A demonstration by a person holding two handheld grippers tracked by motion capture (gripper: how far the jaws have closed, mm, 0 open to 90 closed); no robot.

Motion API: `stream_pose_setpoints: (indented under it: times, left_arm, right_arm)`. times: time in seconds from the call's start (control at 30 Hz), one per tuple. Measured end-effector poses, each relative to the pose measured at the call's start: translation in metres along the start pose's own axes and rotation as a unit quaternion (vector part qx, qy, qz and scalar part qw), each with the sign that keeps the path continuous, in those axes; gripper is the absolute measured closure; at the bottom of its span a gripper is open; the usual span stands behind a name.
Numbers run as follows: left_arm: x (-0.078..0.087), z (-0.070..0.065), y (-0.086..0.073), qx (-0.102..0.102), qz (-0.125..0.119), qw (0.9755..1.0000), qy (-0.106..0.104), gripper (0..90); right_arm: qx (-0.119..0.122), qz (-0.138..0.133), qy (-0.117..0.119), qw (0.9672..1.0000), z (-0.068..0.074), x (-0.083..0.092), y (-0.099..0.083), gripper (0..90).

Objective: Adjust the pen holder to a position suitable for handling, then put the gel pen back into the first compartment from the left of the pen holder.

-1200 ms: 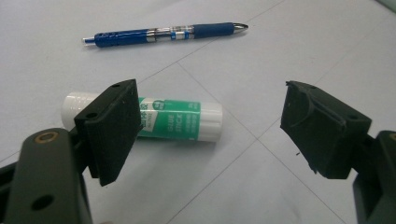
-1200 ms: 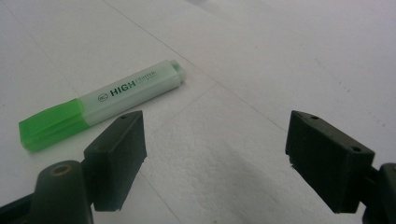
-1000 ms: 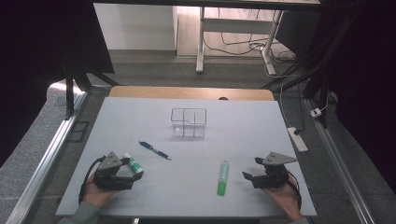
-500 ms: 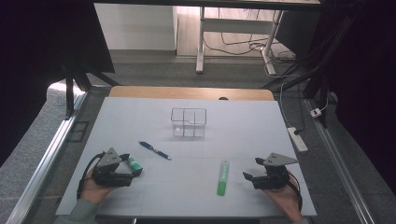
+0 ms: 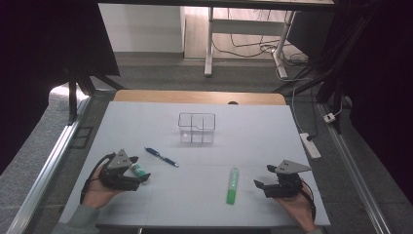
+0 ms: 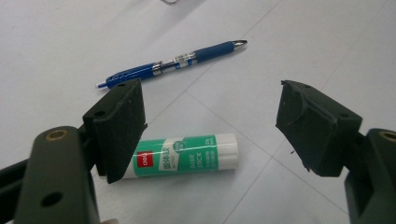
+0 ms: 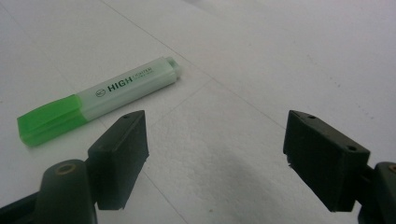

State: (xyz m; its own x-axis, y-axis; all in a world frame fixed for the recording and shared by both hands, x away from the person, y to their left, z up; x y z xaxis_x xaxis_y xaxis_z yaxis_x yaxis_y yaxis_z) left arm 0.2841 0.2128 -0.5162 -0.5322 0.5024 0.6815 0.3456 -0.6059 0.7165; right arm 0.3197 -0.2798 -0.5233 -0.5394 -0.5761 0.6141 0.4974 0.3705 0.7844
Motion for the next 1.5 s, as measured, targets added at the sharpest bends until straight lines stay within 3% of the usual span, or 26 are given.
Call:
stream_pose_setpoints:
  times: [0.4, 0.97, 1.2, 1.5]
  left_arm:
    - [-0.001, 0.005, 0.013, -0.029, 0.005, 0.9995, -0.016, 24.2]
    - [-0.011, 0.023, 0.038, -0.069, 0.037, 0.9963, -0.036, 24.2]
    - [-0.020, 0.031, 0.049, -0.101, 0.055, 0.9920, -0.051, 25.6]
    - [-0.035, 0.035, 0.060, -0.149, 0.072, 0.9825, -0.085, 27.5]
  right_arm:
    - [-0.003, 0.001, -0.004, 1.0000, -0.001, 0.002, 0.000, 22.4]
    - [-0.003, 0.010, -0.001, 0.9999, 0.000, -0.001, -0.002, 22.5]
    - [0.000, 0.013, 0.000, 0.9999, 0.001, -0.002, -0.001, 22.4]
    - [0.000, 0.017, 0.001, 0.9998, 0.000, -0.002, -0.003, 22.4]
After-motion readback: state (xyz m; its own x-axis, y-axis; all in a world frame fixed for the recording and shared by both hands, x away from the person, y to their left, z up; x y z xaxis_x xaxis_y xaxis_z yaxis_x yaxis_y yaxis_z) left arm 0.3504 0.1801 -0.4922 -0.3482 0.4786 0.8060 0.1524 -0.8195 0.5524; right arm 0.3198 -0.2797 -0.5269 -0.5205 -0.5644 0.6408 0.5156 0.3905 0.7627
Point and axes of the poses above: each handheld gripper's, and its own axes: x roughly backward along the jaws, y roughly out of its top, z roughly to its left, the point moved 3 cm from there along -x, roughly forward along the jaws, and after that the axes turned 9 degrees about -x, right-handed, at the moved point
